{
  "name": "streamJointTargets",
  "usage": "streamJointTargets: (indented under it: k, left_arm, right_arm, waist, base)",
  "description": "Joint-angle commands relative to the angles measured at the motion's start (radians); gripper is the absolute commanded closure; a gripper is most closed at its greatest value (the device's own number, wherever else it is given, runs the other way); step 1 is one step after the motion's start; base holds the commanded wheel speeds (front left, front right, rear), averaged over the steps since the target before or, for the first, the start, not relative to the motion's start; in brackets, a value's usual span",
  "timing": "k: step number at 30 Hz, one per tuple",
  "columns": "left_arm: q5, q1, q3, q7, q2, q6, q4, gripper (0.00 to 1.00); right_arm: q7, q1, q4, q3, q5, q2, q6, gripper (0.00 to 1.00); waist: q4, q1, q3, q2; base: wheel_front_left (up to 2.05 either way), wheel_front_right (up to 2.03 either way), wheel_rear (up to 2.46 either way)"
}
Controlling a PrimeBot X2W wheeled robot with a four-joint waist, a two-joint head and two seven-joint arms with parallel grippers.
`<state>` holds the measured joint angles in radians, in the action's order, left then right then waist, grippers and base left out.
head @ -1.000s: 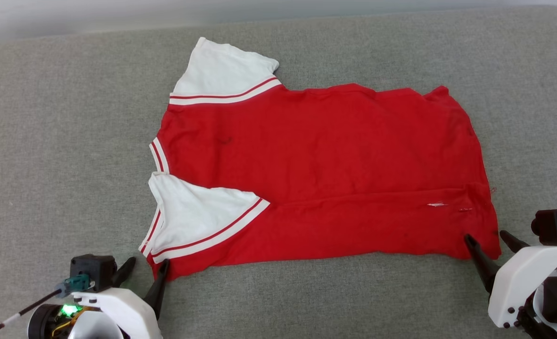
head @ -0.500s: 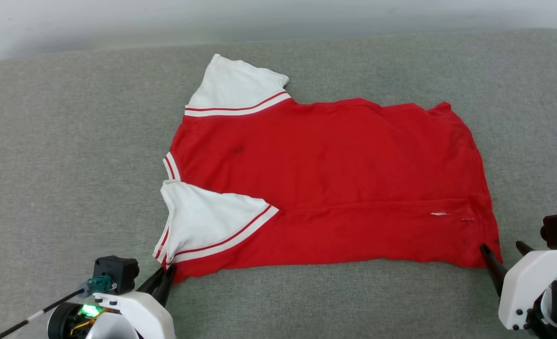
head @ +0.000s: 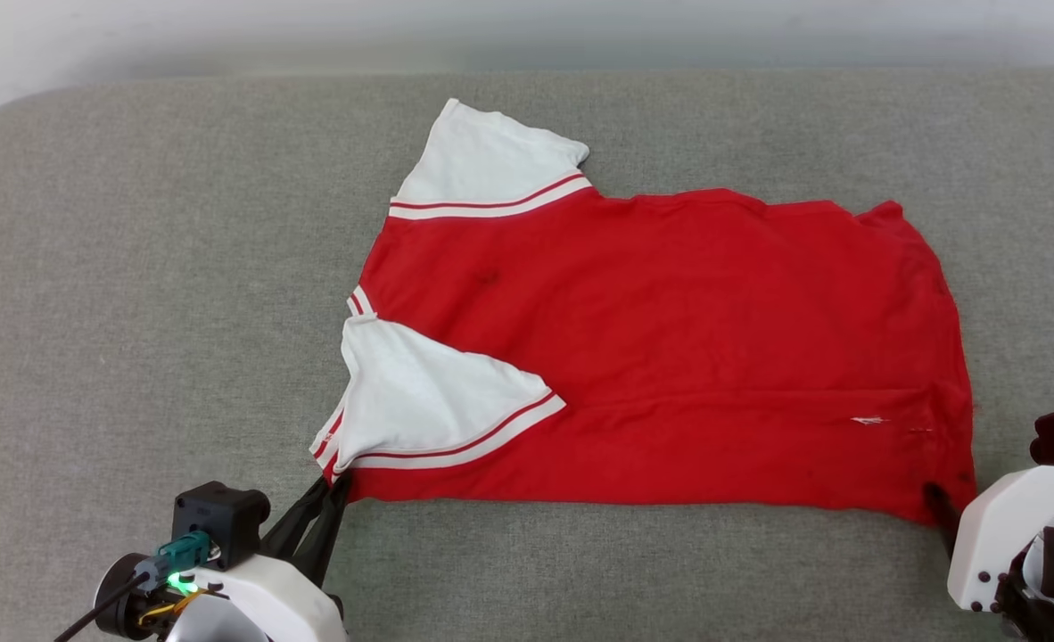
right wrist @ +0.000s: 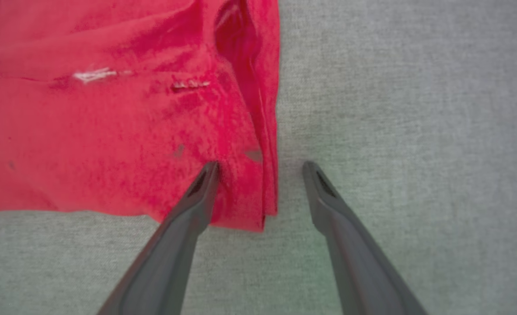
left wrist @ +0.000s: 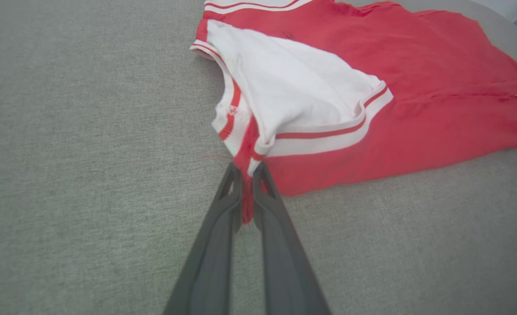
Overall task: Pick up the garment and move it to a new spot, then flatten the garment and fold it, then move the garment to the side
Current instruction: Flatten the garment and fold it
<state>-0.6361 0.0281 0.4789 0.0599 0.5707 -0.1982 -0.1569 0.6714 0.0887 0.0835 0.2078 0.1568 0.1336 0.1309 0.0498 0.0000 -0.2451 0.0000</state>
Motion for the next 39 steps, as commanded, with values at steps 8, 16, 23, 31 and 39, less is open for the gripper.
streamJointTargets:
  k: [8, 16, 23, 31, 39]
  left_arm:
    - [0.005, 0.01, 0.006, 0.008, 0.014, 0.005, 0.006, 1.0]
    - [0.002, -0.004, 0.01, 0.013, 0.037, 0.013, 0.051, 1.0]
    - [-0.01, -0.089, 0.015, 0.012, 0.06, -0.002, 0.053, 1.0]
    - [-0.042, -0.193, 0.028, 0.036, 0.078, -0.025, 0.027, 1.0]
    - [-0.048, -0.181, 0.061, 0.048, 0.058, 0.001, 0.076, 1.0]
  right_arm:
    - [-0.003, 0.002, 0.105, -0.028, 0.007, -0.028, 0.0, 0.0]
    - [-0.023, 0.009, 0.137, -0.032, 0.029, -0.007, -0.001, 1.0]
    - [-0.003, -0.028, 0.054, -0.026, 0.053, 0.054, -0.001, 1.0]
    - [0.097, -0.138, -0.094, -0.012, 0.087, 0.098, -0.001, 1.0]
    - [0.15, -0.188, -0.109, 0.001, 0.086, 0.084, -0.001, 1.0]
  waist:
    - [0.016, 0.0, -0.03, 0.0]
    - [0.008, 0.0, 0.007, 0.0]
    - [-0.015, 0.0, 0.081, 0.0]
    - [-0.025, 0.0, 0.11, 0.0]
    - [-0.024, 0.0, 0.099, 0.0]
  base:
    - [0.0, 0.0, 0.0]
    - [0.0, 0.0, 0.0]
    - [0.0, 0.0, 0.0]
    - [0.0, 0.0, 0.0]
    - [0.0, 0.0, 0.0]
